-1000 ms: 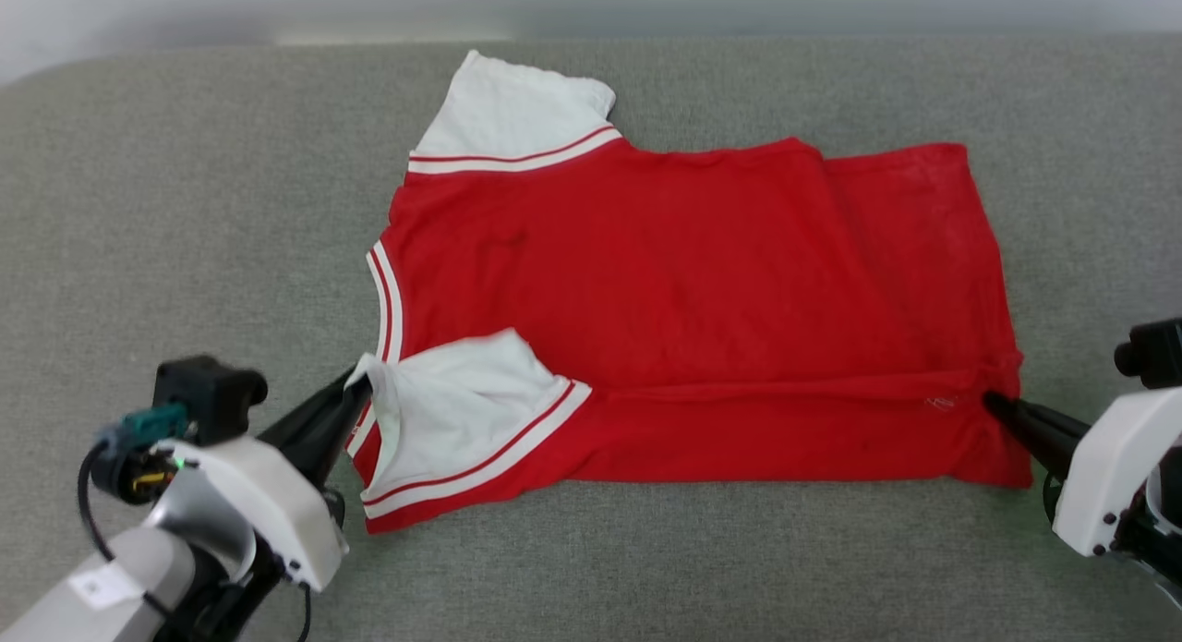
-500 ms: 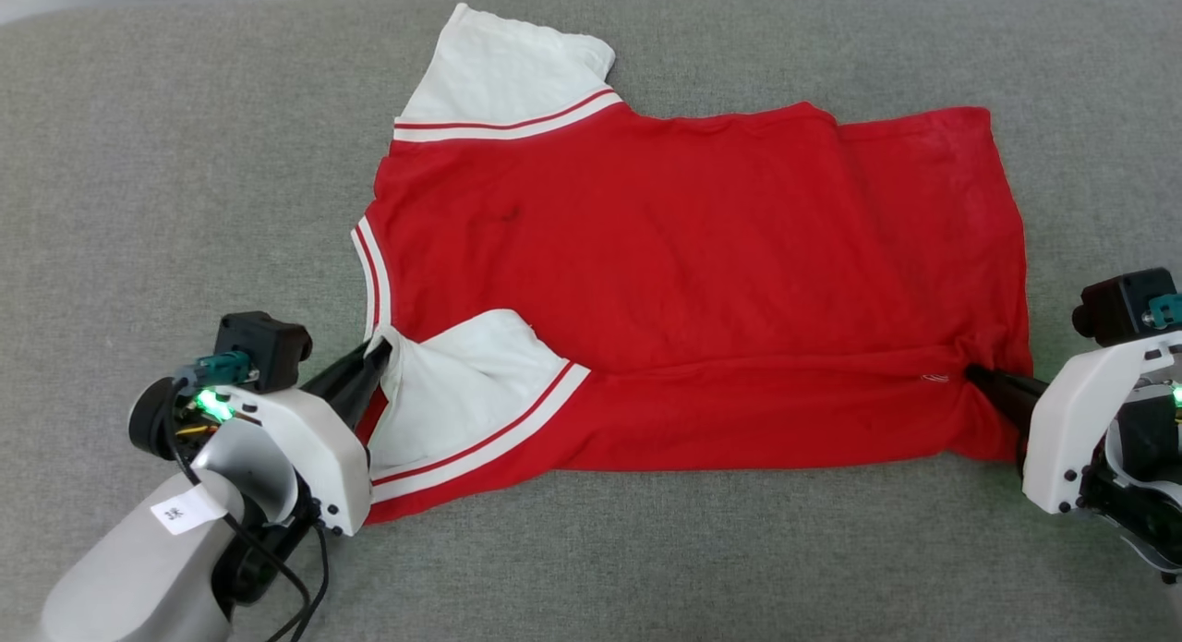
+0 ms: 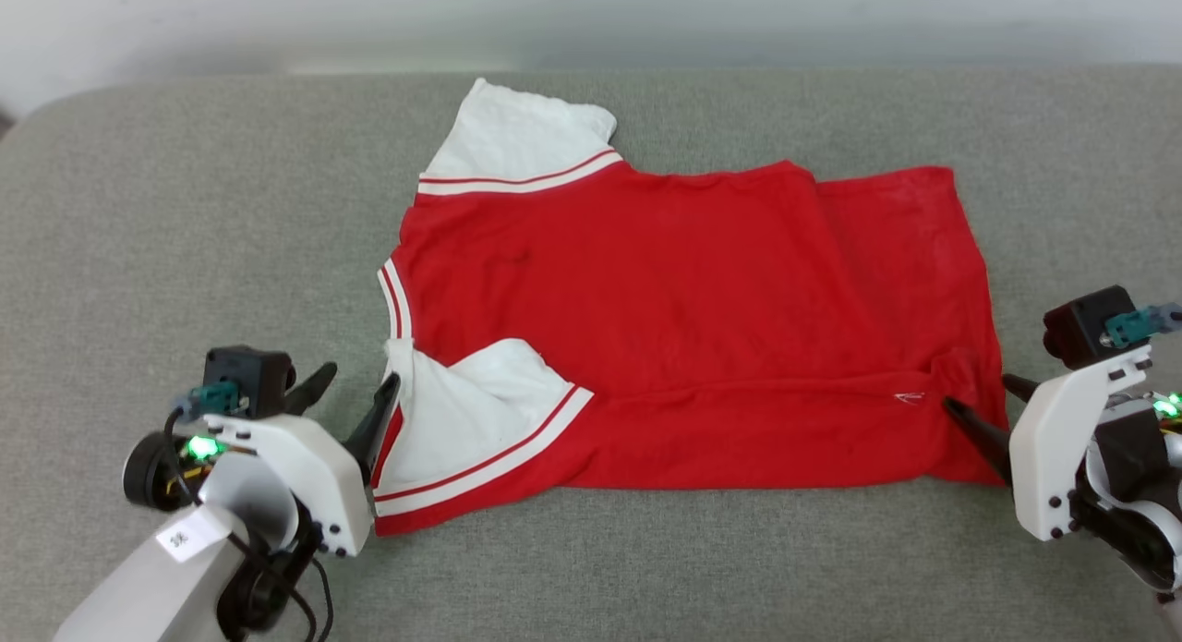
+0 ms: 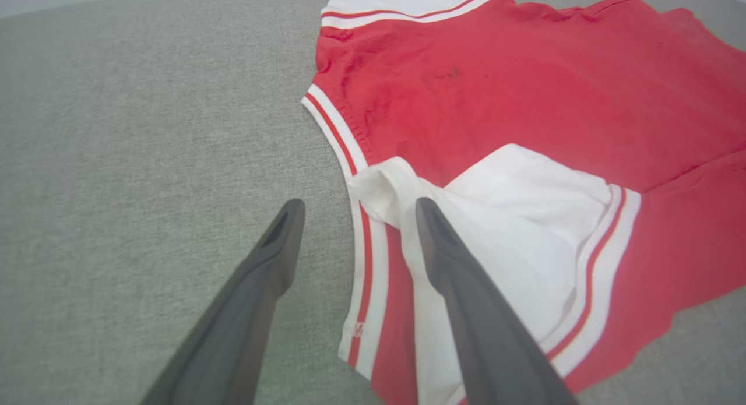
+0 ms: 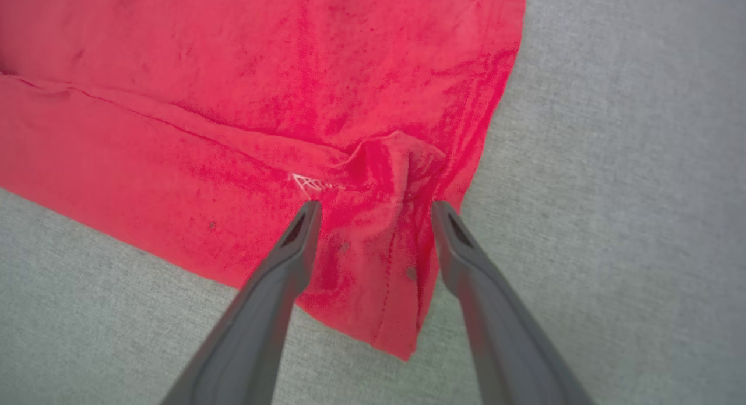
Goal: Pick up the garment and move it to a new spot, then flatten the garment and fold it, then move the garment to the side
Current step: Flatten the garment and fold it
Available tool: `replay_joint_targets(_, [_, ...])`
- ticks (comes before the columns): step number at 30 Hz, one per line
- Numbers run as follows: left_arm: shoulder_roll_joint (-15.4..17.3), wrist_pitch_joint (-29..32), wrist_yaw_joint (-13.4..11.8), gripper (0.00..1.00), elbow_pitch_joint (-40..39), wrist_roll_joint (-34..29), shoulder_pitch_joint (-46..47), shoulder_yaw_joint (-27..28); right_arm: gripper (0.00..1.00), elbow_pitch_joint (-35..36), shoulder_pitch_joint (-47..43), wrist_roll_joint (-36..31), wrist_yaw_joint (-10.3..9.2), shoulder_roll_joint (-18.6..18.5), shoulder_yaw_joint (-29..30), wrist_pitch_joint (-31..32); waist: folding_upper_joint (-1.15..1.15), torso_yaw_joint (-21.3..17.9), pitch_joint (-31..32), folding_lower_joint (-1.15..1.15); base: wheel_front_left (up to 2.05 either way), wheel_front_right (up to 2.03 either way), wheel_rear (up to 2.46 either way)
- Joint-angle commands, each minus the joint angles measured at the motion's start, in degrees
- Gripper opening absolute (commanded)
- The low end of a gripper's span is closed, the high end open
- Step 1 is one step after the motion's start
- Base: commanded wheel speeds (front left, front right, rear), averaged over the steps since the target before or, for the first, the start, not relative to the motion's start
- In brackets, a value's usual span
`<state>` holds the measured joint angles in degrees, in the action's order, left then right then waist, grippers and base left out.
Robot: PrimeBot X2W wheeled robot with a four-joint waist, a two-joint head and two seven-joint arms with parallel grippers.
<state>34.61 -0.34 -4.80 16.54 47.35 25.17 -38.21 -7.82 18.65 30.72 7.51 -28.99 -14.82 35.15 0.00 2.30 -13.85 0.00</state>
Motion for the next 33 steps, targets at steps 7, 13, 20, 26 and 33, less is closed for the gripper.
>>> replay_joint_targets(7, [4.12, 4.81, -8.70, 1.00, -11.17, 3.66, -9.43, 2.18, 1.00, 5.41, -6.30, -5.89, -0.03, 3.87, 6.98, 7.31, 0.00, 0.04, 4.16, 0.00, 0.00, 0.00, 0.00])
replay_joint_targets(13, [7.54, 10.04, -15.80, 1.00, -21.81, 6.45, -17.23, 2.45, 1.00, 11.33, -11.42, -9.34, -0.03, 8.88, 13.87, 13.80, 0.00, -0.35, 4.53, 0.00, 0.00, 0.00, 0.00])
replay_joint_targets(20, [8.09, 12.50, -19.88, 1.00, -27.33, 7.71, -20.44, 2.40, 1.00, 18.15, -15.57, -10.81, -0.03, 13.17, 17.67, 17.27, 0.00, -1.10, 2.62, 0.00, 0.00, 0.00, 0.00])
replay_joint_targets(26, [7.19, 12.44, -20.52, 1.00, -25.25, 7.73, -18.77, 2.61, 1.00, 21.64, -15.73, -10.75, -0.03, 13.65, 17.87, 18.09, 0.00, -2.11, 0.19, 0.00, 0.00, 0.00, 0.00])
replay_joint_targets(33, [5.87, 12.50, -18.98, 1.00, -21.52, 9.17, -17.99, 2.75, 1.00, 23.18, -15.25, -10.09, -0.03, 14.18, 17.65, 18.52, 0.00, -2.99, -1.82, 0.00, 0.00, 0.00, 0.00])
